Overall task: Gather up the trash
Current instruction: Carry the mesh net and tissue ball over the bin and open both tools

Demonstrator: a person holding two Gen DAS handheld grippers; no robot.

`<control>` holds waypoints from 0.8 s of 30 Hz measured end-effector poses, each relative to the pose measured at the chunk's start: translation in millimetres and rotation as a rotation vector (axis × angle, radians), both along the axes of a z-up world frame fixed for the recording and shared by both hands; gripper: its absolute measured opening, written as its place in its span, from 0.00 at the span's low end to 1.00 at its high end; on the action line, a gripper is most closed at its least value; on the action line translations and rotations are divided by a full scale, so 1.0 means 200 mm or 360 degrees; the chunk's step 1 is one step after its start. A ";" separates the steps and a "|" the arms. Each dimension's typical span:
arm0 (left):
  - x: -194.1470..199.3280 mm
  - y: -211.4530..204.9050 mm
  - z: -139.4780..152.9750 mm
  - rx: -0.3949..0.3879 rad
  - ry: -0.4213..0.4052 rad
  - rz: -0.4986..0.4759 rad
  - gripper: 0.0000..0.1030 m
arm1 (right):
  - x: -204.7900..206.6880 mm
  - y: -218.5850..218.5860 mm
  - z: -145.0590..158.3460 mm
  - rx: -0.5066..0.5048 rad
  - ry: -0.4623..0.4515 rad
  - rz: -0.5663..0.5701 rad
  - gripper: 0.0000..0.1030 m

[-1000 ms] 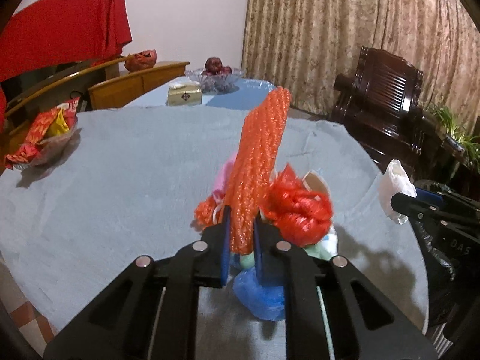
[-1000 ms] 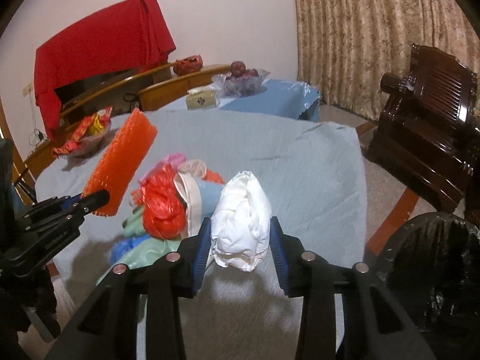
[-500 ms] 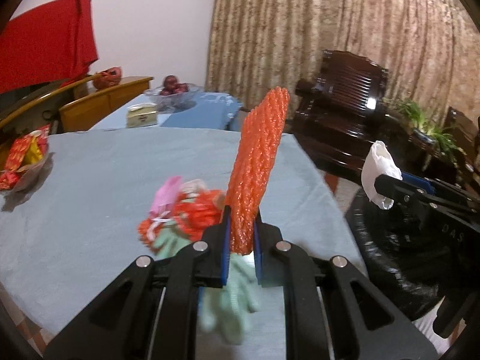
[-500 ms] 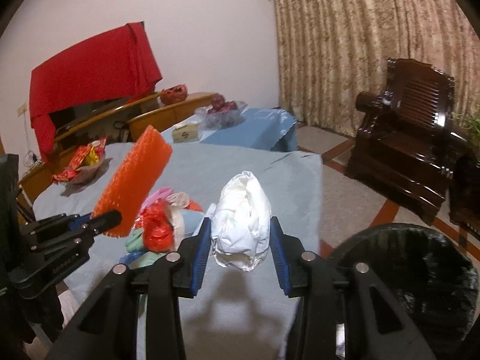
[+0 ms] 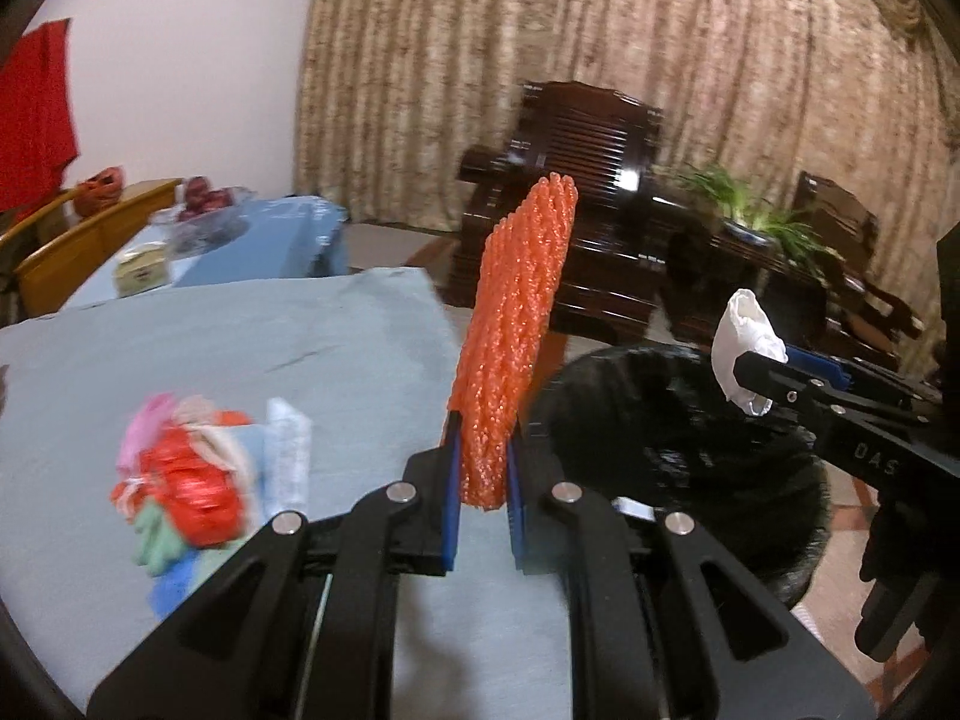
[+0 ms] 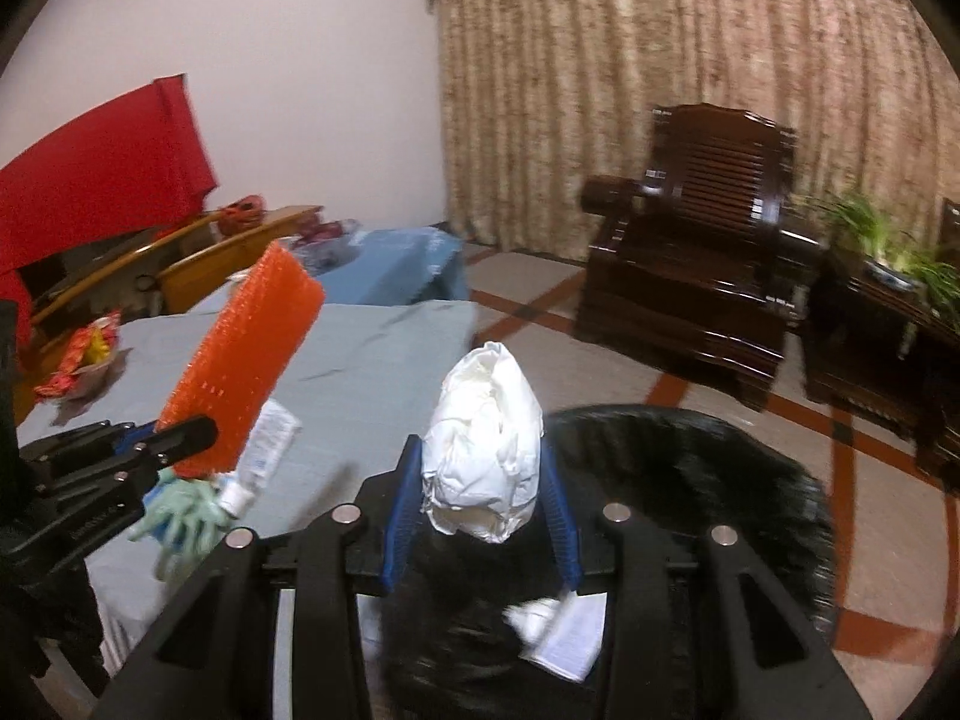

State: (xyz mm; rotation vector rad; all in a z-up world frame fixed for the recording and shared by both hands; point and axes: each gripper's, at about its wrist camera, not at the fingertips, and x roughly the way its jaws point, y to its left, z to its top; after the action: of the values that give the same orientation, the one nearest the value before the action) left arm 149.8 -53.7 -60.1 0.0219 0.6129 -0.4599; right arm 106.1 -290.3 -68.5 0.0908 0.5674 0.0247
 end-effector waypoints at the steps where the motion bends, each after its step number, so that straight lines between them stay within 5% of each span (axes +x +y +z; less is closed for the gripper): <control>1: 0.00 -0.05 -0.01 -0.0001 0.0004 -0.0034 0.11 | -0.01 -0.04 -0.01 -0.0009 0.0006 -0.0032 0.37; 16: 0.08 -0.59 -0.21 0.0069 0.0103 -0.0362 0.12 | -0.06 -0.39 -0.13 -0.0052 0.0109 -0.0277 0.38; 18: 0.10 -0.63 -0.23 0.0061 0.0133 -0.0402 0.17 | -0.07 -0.41 -0.16 -0.0057 0.0128 -0.0307 0.42; 20: 0.11 -0.64 -0.26 0.0062 0.0162 -0.0430 0.50 | -0.08 -0.43 -0.18 -0.0065 0.0146 -0.0331 0.54; 24: 0.09 -0.61 -0.31 0.0081 0.0178 -0.0431 0.57 | -0.10 -0.45 -0.18 -0.0075 0.0132 -0.0389 0.71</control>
State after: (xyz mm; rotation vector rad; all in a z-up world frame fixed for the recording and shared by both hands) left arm 168.6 -176.4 -121.2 0.1295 0.7356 -0.7110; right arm 85.8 -381.2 -104.0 0.1149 0.6363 -0.2310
